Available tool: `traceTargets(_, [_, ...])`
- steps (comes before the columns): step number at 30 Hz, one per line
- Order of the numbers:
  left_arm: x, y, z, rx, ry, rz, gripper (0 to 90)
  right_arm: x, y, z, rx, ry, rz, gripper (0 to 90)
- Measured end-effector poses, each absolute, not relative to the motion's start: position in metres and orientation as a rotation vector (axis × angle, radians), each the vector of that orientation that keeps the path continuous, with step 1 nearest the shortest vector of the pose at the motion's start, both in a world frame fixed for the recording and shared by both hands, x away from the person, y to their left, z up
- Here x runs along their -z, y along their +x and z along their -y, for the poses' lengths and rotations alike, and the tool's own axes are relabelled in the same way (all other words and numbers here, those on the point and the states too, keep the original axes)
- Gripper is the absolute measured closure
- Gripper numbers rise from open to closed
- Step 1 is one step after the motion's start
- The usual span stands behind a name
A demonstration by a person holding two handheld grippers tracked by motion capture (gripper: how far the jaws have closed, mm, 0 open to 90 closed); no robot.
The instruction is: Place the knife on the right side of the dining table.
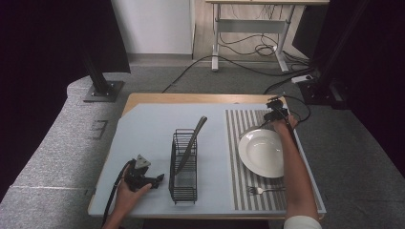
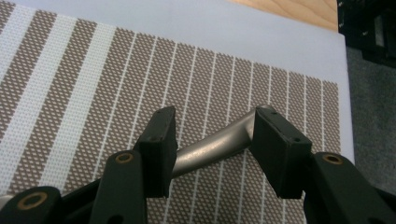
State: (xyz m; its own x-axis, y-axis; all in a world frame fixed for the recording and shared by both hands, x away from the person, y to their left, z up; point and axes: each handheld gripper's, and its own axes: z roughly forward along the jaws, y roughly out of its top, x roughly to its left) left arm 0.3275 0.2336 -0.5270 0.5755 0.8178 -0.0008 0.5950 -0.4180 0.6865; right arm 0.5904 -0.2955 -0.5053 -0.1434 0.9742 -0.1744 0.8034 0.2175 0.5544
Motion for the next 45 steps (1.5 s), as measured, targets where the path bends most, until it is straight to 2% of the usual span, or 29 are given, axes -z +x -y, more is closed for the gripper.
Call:
traceTargets(15, [0.527,0.327,-0.234,-0.446,2.160,-1.121,13.2,0.504,0.574,0.312,-0.515,1.771,-1.906,51.0])
traceTargets(28, [0.527,0.328,-0.234,-0.444,2.160,-1.121,13.2,0.508,0.579,0.326,-0.461,1.747,-1.878,47.5])
traceTargets(45, [0.527,0.327,-0.234,-0.445,2.160,-1.120,13.2,0.508,0.570,0.335,-0.494,1.798,-1.864,47.9])
